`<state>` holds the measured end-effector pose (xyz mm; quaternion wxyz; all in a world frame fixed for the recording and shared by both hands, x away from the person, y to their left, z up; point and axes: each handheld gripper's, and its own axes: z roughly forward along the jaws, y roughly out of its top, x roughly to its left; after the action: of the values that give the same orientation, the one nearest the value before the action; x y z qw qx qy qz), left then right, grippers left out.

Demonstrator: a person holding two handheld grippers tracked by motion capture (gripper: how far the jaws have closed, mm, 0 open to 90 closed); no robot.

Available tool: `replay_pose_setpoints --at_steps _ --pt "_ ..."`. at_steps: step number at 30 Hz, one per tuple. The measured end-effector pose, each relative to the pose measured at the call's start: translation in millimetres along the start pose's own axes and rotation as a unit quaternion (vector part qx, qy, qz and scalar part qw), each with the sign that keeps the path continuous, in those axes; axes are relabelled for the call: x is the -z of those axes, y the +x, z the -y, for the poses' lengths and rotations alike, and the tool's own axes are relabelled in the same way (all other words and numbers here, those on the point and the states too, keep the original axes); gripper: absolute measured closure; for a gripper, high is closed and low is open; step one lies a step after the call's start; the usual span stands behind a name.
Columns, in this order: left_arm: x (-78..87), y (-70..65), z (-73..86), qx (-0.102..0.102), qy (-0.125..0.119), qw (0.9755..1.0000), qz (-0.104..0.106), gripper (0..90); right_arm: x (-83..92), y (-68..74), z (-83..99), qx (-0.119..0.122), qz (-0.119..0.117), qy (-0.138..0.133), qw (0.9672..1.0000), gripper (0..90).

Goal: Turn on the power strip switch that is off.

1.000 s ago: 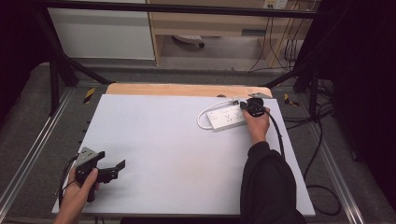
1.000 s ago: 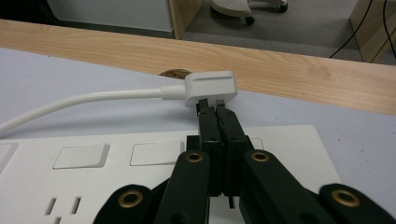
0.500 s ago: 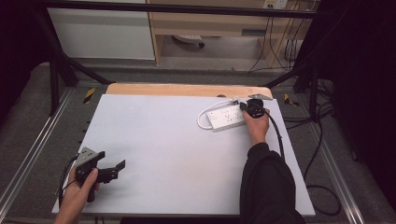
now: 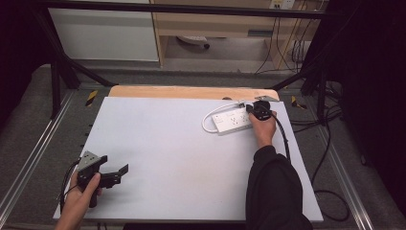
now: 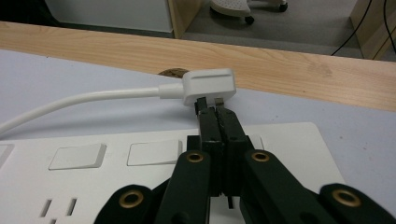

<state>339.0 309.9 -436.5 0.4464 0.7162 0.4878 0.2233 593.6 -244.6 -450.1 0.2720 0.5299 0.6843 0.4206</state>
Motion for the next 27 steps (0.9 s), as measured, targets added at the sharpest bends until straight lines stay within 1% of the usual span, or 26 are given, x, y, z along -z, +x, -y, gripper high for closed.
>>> replay_pose_setpoints --at_steps 12,27 --pt "-0.1 0.1 0.1 0.000 0.001 1.0000 0.000 6.6 1.0 -2.7 -1.5 0.000 0.004 0.006 1.0000 90.0" --pt "-0.1 0.2 0.0 0.000 0.000 1.0000 0.000 6.6 2.0 -2.6 -4.5 -0.006 0.003 0.000 1.0000 89.1"
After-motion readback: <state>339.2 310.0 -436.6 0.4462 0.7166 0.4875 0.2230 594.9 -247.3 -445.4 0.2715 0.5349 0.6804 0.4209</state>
